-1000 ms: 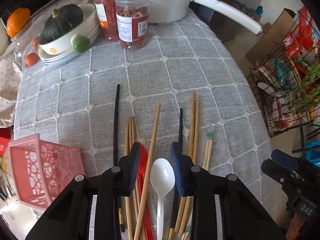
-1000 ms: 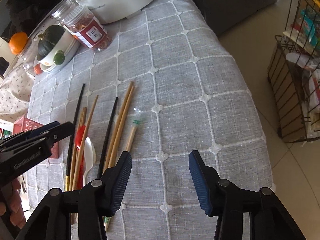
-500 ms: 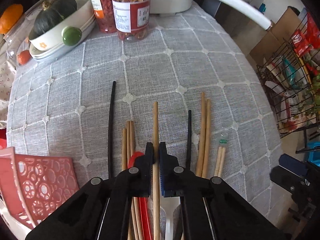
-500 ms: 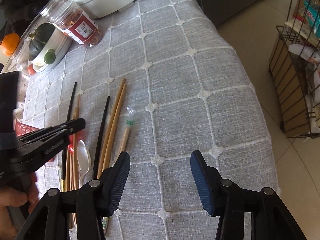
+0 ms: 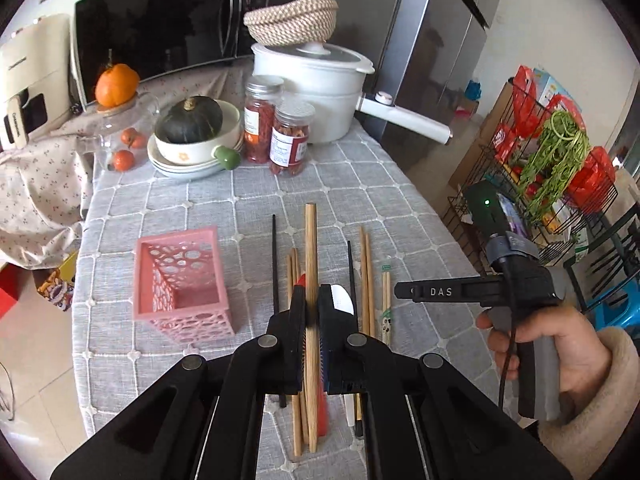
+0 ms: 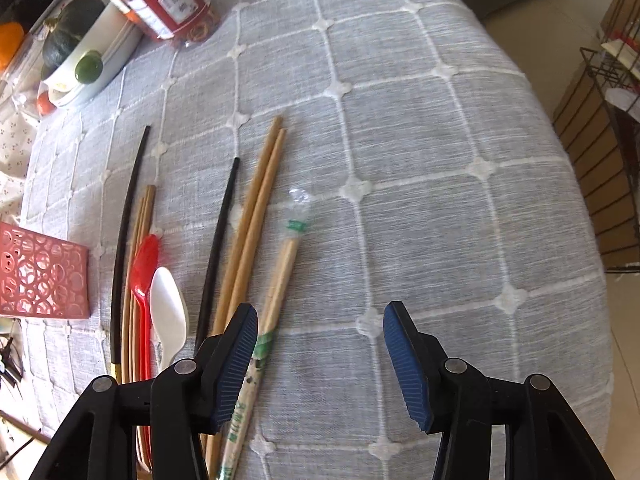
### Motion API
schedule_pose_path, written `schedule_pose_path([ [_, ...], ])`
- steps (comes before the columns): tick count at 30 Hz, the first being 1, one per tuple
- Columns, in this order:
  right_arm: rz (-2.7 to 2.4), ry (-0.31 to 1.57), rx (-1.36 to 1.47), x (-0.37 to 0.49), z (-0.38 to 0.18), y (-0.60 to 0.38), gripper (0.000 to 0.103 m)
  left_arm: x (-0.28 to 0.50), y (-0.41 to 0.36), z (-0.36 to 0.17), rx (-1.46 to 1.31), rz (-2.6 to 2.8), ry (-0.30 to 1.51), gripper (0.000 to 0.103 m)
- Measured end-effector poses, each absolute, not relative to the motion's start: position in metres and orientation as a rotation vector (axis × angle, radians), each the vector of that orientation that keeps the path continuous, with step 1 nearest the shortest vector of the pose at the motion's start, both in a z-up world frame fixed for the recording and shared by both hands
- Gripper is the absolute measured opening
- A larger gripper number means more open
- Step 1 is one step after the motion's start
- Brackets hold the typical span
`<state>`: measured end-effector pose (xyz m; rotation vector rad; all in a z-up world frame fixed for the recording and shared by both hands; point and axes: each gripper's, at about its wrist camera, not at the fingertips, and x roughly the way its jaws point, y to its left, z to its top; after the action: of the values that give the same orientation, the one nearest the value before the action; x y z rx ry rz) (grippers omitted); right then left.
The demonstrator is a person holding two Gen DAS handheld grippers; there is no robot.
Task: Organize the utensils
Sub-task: 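Grasp a wooden chopstick with the left tool while the right tool grasps the wrapped chopstick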
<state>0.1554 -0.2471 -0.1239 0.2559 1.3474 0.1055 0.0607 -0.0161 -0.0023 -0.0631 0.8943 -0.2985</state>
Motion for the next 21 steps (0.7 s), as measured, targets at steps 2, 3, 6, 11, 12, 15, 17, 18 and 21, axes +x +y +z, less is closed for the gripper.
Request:
schedule_pose_path([
  [2, 0.106, 1.357, 0.242, 0.158, -0.127, -0.241, 0.058, 0.052, -0.003, -0.001, -0.108, -0.279, 0.873, 0.005],
  [3, 0.116, 1.361, 0.243, 0.159, -0.128, -0.238, 0.058, 0.052, 0.001, 0.000, -0.128, -0.288, 0.870, 0.005],
  [6, 0.146, 1.367, 0.245, 0.162, -0.130, -0.233, 0.057, 0.044, 0.007, 0.005, -0.095, -0.288, 0.831, 0.005],
  [11, 0.129, 1.387, 0.193, 0.167, -0.141, -0.220, 0.047, 0.045, 0.017, 0.002, -0.124, -0.307, 0.841, 0.005],
  [12, 0.114, 1.388, 0.187, 0.169, -0.143, -0.220, 0.046, 0.045, 0.018, 0.002, -0.129, -0.309, 0.841, 0.005],
  [15, 0.082, 1.369, 0.146, 0.173, -0.143, -0.215, 0.038, 0.044, 0.019, 0.004, -0.137, -0.315, 0.836, 0.005],
  [17, 0.063, 1.361, 0.083, 0.172, -0.143, -0.209, 0.022, 0.044, 0.018, 0.006, -0.134, -0.320, 0.830, 0.005],
  [18, 0.058, 1.356, 0.045, 0.172, -0.143, -0.204, 0.017, 0.044, 0.018, 0.006, -0.132, -0.319, 0.827, 0.005],
  [21, 0.091, 1.371, 0.047, 0.171, -0.143, -0.197, 0.005, 0.043, 0.020, 0.006, -0.125, -0.296, 0.824, 0.005],
])
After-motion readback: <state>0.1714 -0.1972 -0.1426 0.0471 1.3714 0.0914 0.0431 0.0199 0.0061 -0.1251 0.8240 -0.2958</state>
